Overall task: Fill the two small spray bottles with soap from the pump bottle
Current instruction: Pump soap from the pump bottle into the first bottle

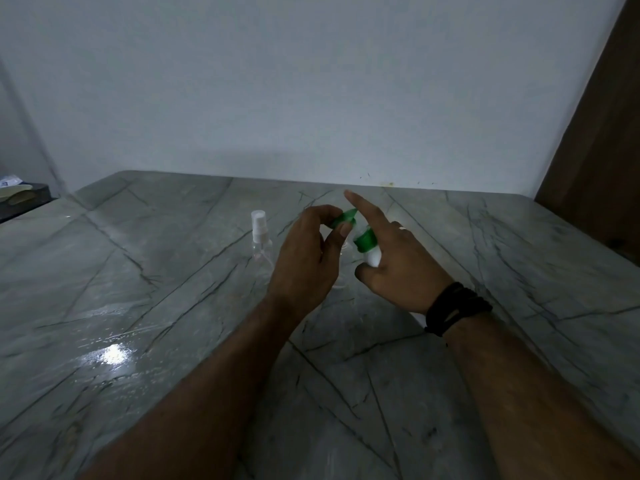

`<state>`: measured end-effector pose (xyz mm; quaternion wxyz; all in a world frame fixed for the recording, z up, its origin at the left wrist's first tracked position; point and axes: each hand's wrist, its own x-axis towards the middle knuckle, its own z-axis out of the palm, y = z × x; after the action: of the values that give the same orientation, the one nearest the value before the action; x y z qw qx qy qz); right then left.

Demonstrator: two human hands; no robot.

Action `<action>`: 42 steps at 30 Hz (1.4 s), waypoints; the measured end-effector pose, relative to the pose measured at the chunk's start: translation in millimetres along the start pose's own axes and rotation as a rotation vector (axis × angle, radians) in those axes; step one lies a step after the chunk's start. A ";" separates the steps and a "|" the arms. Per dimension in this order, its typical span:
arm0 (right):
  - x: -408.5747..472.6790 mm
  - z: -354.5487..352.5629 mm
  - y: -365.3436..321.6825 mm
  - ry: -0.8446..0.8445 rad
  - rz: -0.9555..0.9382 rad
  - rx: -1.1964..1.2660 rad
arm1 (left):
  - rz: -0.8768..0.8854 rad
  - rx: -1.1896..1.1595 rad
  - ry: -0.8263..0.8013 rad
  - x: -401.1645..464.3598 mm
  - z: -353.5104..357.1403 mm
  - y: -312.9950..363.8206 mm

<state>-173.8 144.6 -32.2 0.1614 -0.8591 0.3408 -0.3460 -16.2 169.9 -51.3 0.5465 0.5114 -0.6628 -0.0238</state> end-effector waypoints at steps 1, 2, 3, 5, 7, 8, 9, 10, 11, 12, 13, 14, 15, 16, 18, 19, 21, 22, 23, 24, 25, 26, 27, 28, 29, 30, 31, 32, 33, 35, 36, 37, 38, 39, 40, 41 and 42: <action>-0.2 1.2 -0.7 -0.007 0.008 -0.025 | -0.010 -0.005 0.010 0.2 0.1 0.3; -0.1 2.0 -0.3 -0.016 0.015 -0.041 | -0.016 -0.010 0.018 0.2 0.5 0.2; -0.1 1.3 -0.6 -0.028 0.022 -0.054 | -0.019 -0.014 0.022 0.1 0.6 0.2; -0.9 -0.8 -0.2 -0.048 0.023 -0.075 | -0.026 -0.015 0.024 -0.2 1.0 0.0; -2.3 -2.1 -0.1 -0.074 0.021 -0.067 | -0.029 -0.009 0.026 -0.4 1.5 -0.6; -2.1 -2.1 0.3 -0.083 0.028 -0.056 | -0.031 -0.008 0.023 -0.4 2.0 -1.4; -2.1 -1.9 0.3 -0.092 0.038 -0.041 | -0.036 -0.006 0.018 -0.7 2.0 -1.7; -1.6 -1.2 0.4 -0.099 0.047 -0.021 | -0.041 -0.002 0.015 -0.9 2.0 -2.2; -1.3 -0.7 0.2 -0.104 0.047 0.003 | -0.041 0.003 0.015 -1.2 1.6 -2.3; -0.4 -0.1 0.1 -0.104 0.036 0.032 | -0.036 0.013 0.017 -1.2 1.2 -2.8; 0.1 -0.1 -0.1 -0.100 0.022 0.058 | -0.033 0.025 0.015 -1.0 0.6 -3.0; 0.7 0.3 0.4 -0.092 0.014 0.076 | -0.032 0.034 0.010 -0.7 0.1 -3.4; 0.8 0.5 0.4 -0.083 0.013 0.082 | -0.035 0.041 0.002 -0.4 -0.2 -3.6; 1.0 0.9 0.5 -0.077 0.020 0.082 | -0.039 0.046 -0.008 -0.4 -0.2 -3.8; 1.2 2.3 1.0 -0.066 0.042 0.084 | -0.047 0.061 -0.022 -1.4 0.5 -4.5; 0.7 2.6 1.1 -0.057 0.053 0.093 | -0.049 0.069 -0.025 -2.5 1.5 -5.1; -0.2 2.6 1.2 -0.029 0.074 0.102 | -0.056 0.075 -0.020 -4.9 3.9 -8.1; -0.5 2.1 2.0 -0.016 0.085 0.093 | -0.059 0.069 -0.012 -5.8 4.9 -10.2; -1.0 1.3 2.7 -0.005 0.093 0.077 | -0.063 0.062 -0.007 -6.5 5.7 -12.6; -1.3 0.6 3.7 0.005 0.099 0.056 | -0.069 0.057 -0.006 -7.2 6.4 -14.7; -1.6 -0.1 4.3 0.012 0.102 0.038 | -0.083 0.054 -0.010 -7.7 7.0 -16.8; -1.6 -0.3 4.8 0.015 0.102 0.027 | -0.105 0.052 -0.022 -8.2 7.3 -18.3; -1.4 -0.3 5.0 0.014 0.102 0.023 | -0.133 0.051 -0.040 -8.5 7.6 -19.2; -1.3 -0.1 5.0 0.009 0.097 0.025 | -0.160 0.050 -0.064 -8.8 8.1 -20.3; -1.6 0.0 4.7 0.002 0.093 0.028 | -0.183 0.052 -0.092 -9.1 8.6 -21.0; -1.6 0.2 4.7 -0.005 0.090 0.029 | -0.205 0.059 -0.122 -8.9 8.9 -21.9; -2.0 -0.1 4.5 -0.010 0.090 0.027 | -0.227 0.070 -0.154 -8.7 9.1 -22.9; -2.3 -0.5 4.8 -0.015 0.094 0.024 | -0.246 0.085 -0.182 -8.4 9.2 -24.0; -2.7 -1.1 5.1 -0.020 0.099 0.019 | -0.258 0.101 -0.207 -8.2 9.4 -25.7; -3.3 -1.9 5.9 -0.034 0.108 0.011 | -0.266 0.118 -0.243 -8.0 9.4 -28.2; -3.4 -1.9 6.1 -0.044 0.111 0.009 | -0.269 0.112 -0.252 -8.0 9.5 -29.0; -3.3 -1.7 6.0 -0.056 0.113 0.007 | -0.270 0.102 -0.255 -8.0 9.5 -29.4; -2.9 -1.3 6.1 -0.067 0.115 0.005 | -0.273 0.092 -0.256 -8.0 9.6 -29.8; -2.0 -1.0 5.8 -0.075 0.120 0.002 | -0.277 0.085 -0.255 -8.0 9.6 -29.7; -0.6 -0.5 5.7 -0.081 0.126 -0.001 | -0.284 0.077 -0.250 -7.8 9.5 -29.6; 0.9 -0.2 5.2 -0.088 0.130 -0.006 | -0.291 0.067 -0.244 -7.9 9.3 -29.7; 2.6 0.4 4.8 -0.096 0.131 -0.013 | -0.295 0.059 -0.238 -7.7 9.3 -29.2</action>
<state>-174.4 139.4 -33.7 0.1941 -0.8516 0.3905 -0.2910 -5.0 156.6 -77.7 0.4398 0.6122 -0.6411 -0.1444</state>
